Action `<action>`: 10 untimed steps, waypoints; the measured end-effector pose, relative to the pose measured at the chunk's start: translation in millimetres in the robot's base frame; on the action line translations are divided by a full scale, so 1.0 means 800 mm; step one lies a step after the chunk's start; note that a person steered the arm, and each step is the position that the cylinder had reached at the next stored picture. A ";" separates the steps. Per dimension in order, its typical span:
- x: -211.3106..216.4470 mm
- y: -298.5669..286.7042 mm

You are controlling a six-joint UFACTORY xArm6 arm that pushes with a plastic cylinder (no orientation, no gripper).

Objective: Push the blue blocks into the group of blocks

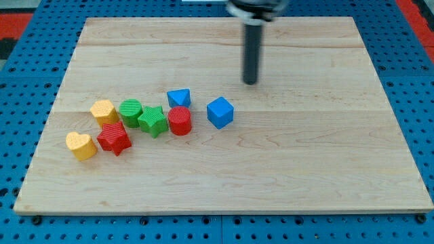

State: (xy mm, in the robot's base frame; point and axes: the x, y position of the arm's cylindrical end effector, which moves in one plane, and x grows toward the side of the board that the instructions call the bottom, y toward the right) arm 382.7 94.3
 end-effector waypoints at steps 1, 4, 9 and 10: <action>0.046 -0.017; 0.088 -0.228; 0.056 -0.290; 0.055 -0.273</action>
State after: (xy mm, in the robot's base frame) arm 426.4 -123.9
